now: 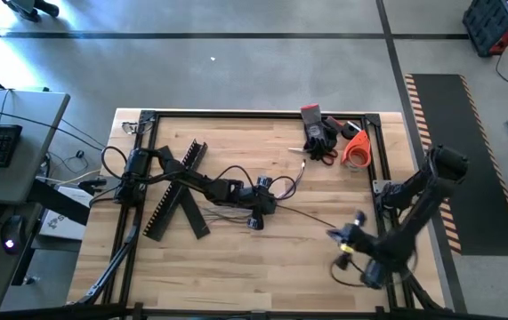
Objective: Ziptie cables
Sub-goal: Wrap the cable wires with the black zip tie
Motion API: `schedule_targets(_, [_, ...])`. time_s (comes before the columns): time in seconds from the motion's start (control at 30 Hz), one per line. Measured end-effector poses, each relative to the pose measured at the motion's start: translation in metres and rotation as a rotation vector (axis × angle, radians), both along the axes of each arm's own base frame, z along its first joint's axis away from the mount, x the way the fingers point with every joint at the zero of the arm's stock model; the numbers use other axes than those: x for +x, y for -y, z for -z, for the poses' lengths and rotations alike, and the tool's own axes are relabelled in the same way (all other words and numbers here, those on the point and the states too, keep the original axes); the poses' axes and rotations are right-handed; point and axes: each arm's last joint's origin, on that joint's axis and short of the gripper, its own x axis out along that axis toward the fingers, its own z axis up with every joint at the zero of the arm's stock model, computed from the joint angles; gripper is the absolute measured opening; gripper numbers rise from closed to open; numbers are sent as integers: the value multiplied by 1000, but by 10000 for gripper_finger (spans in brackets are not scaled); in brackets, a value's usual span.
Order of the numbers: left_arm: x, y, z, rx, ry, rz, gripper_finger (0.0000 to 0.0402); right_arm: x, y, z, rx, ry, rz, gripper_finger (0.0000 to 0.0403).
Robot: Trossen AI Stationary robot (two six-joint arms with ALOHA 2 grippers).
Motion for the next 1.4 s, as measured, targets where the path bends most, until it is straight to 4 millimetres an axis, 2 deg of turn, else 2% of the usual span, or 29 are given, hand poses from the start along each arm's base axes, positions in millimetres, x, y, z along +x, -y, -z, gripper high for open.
schedule_targets(0.1, [0,1,0,-10,6,9,0,29,14,13,-36,9,-31,48])
schedule_targets(0.23, [1,1,-1,-17,7,16,0,66,41,25,-71,-18,-152,112])
schedule_targets(0.4, [1,1,-1,-18,9,16,0,87,79,36,-53,-38,-214,179])
schedule_targets(0.57, [1,1,-1,-19,10,18,0,92,99,43,-17,-72,-282,185])
schedule_targets(0.7, [1,2,-1,-21,10,21,0,91,104,46,-14,-67,-331,150])
schedule_targets(0.87, [1,2,-1,-27,11,16,0,91,108,47,-43,-66,-303,97])
schedule_targets(1.0, [1,5,-1,-28,12,20,0,91,109,47,-65,-69,-284,78])
schedule_targets(1.13, [0,8,-1,-28,12,27,0,91,109,47,-80,-76,-298,97])
schedule_targets(1.4, [0,9,-1,-28,12,31,0,91,107,52,-79,-113,-371,191])
